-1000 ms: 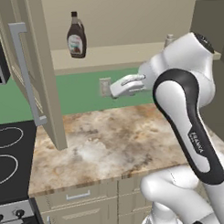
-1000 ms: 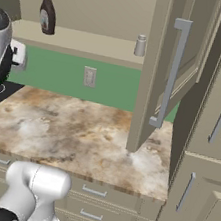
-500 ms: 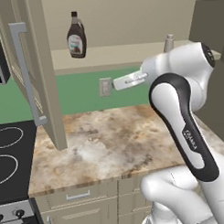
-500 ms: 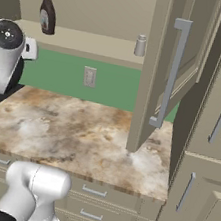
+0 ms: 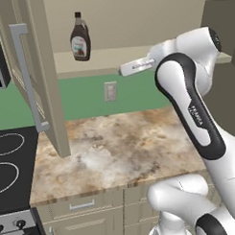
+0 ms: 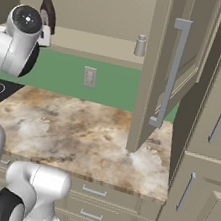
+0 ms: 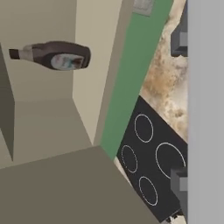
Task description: Move the syrup bottle and shaker from the cabinet to the dining counter.
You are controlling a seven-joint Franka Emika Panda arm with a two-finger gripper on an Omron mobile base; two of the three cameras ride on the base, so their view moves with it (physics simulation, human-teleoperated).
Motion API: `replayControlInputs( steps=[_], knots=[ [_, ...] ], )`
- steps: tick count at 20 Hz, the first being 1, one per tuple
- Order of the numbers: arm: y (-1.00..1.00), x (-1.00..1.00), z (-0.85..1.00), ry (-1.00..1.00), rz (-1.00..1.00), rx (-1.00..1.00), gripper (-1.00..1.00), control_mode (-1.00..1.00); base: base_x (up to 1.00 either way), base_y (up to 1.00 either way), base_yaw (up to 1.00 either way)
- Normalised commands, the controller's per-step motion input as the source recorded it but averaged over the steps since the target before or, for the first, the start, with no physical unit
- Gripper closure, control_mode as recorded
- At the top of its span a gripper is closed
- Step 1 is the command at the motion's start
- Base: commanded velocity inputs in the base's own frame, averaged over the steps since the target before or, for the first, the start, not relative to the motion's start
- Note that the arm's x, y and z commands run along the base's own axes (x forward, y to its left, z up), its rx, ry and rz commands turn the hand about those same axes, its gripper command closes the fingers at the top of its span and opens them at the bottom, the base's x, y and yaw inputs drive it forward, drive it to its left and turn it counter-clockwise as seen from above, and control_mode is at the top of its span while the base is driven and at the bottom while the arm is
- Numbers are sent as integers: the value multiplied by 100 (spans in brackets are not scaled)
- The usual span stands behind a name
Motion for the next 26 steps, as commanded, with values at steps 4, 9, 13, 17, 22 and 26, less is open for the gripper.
replayControlInputs(
  steps=[4,9,13,17,22,26],
  knots=[
    [0,39,0,0,0,0,-100,-100,0,0,0],
    [0,40,0,-3,0,0,-100,-100,0,0,0],
    [0,42,0,-7,0,0,-100,-100,0,0,0],
    [0,46,0,-8,0,0,-100,-100,0,0,0],
    [0,47,1,-3,0,0,-100,-100,0,0,0],
    [2,40,4,0,0,0,-100,-100,0,0,0]
  ],
)
